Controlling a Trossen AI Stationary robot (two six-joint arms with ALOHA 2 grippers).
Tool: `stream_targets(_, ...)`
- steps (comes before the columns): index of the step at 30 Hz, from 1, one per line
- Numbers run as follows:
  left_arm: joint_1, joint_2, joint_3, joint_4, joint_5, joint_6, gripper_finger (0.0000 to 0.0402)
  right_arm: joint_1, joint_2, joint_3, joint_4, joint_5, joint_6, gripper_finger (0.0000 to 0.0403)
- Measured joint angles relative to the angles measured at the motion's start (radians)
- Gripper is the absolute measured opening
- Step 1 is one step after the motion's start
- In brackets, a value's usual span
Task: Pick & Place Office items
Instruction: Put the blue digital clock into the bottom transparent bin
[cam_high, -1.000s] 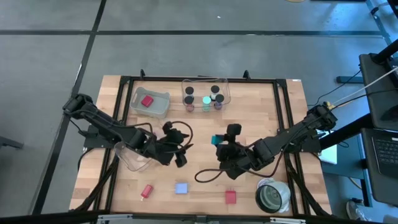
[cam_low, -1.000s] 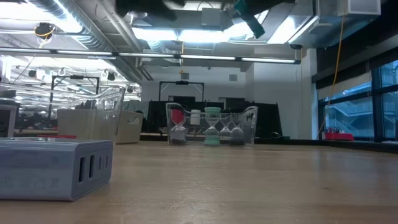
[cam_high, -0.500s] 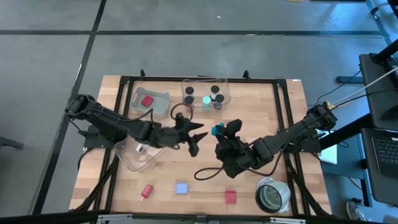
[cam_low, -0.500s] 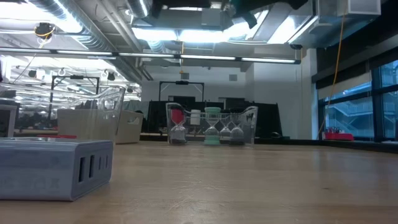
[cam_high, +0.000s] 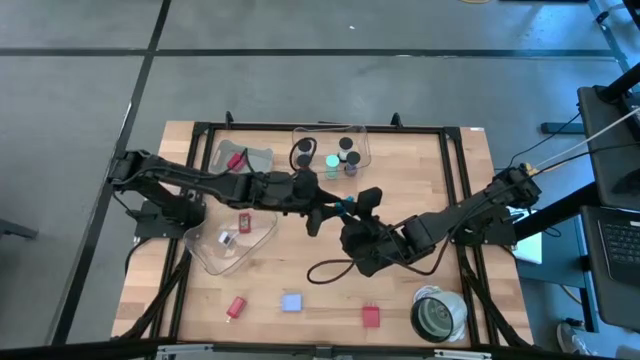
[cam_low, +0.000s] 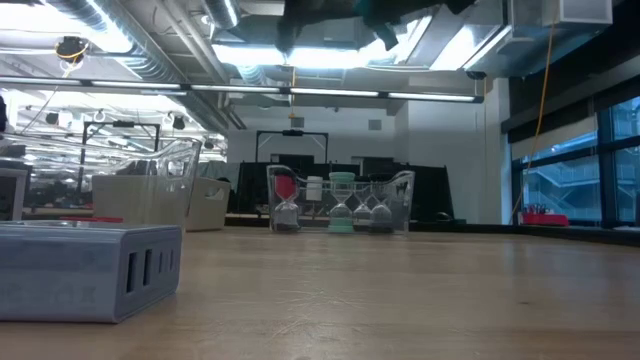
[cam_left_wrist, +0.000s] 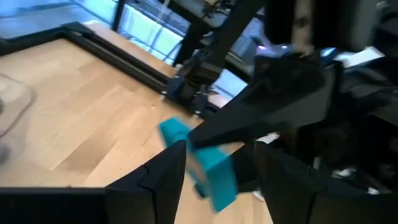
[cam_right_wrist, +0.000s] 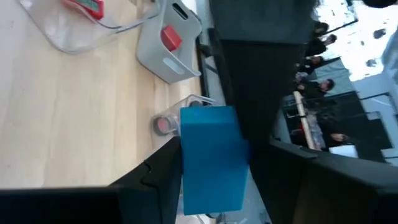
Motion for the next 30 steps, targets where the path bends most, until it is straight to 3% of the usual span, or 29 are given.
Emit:
stream_targets(7, 0.018, 0.000, 0.000, -0.045, 0.032, -0.002, 0.0178, -0.017, 0.000, 0.000, 0.008, -0.027, 0.000, 0.0160)
stream_targets(23, 0.017, -0.001, 0.000, -0.075, 0.029, -0.019, 0.0075, -0.019, 0.000, -0.001, 0.026, -0.036, -0.004, 0.0161)
stream_targets(30, 0.017, -0.001, 0.000, -0.076, 0.032, -0.009, 0.0063, -0.019, 0.000, -0.001, 0.028, -0.047, -0.004, 0.0182)
